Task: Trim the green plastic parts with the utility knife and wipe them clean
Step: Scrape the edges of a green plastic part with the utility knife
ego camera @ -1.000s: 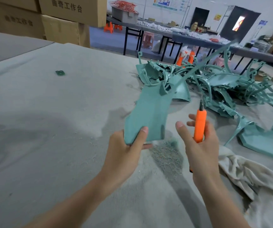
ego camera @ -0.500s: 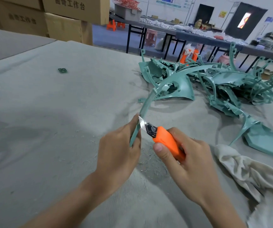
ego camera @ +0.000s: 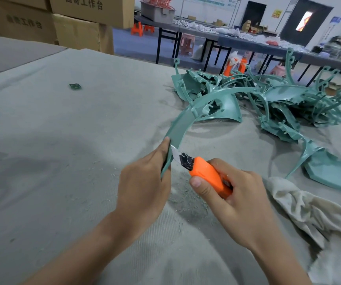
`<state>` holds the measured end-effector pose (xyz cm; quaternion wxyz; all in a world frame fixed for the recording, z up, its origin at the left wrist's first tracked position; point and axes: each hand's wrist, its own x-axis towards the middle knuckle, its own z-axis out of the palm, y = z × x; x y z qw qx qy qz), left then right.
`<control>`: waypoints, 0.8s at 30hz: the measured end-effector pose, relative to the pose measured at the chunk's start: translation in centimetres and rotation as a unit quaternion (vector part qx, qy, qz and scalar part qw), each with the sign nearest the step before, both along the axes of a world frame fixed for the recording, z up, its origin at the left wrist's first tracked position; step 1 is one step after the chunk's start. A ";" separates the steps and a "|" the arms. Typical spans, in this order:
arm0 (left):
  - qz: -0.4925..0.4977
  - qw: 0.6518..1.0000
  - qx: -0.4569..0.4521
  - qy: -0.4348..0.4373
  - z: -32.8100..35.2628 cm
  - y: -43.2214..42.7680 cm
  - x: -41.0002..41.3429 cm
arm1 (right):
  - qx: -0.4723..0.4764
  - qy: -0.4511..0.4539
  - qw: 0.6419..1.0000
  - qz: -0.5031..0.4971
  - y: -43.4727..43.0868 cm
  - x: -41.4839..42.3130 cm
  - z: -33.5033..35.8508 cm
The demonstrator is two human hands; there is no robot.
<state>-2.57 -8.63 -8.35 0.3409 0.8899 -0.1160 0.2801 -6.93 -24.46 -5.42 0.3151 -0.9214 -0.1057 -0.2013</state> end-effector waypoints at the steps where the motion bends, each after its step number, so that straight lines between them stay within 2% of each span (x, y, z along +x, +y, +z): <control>1: -0.002 1.000 0.000 0.006 0.0 0.0 0.0 | 0.002 -0.001 1.000 0.002 0.0 0.0 0.0; 10: 0.006 1.000 0.006 -0.005 -0.1 0.1 0.0 | 0.005 -0.013 1.000 0.013 -0.3 0.1 0.1; 16: 0.004 1.000 0.014 -0.009 -0.1 0.1 0.0 | -0.027 -0.033 0.999 -0.009 -0.2 0.0 0.0; 20: -0.034 0.999 0.005 0.015 0.0 -0.1 -0.5 | -0.044 -0.053 0.997 -0.039 -0.7 0.3 0.1; 22: -0.038 0.999 -0.003 0.031 0.0 -0.3 -0.7 | -0.034 -0.045 0.998 -0.033 -1.0 0.4 0.1; 24: -0.020 1.000 -0.003 0.012 -0.1 -0.4 -0.5 | -0.020 -0.030 0.999 -0.009 -1.0 0.4 0.0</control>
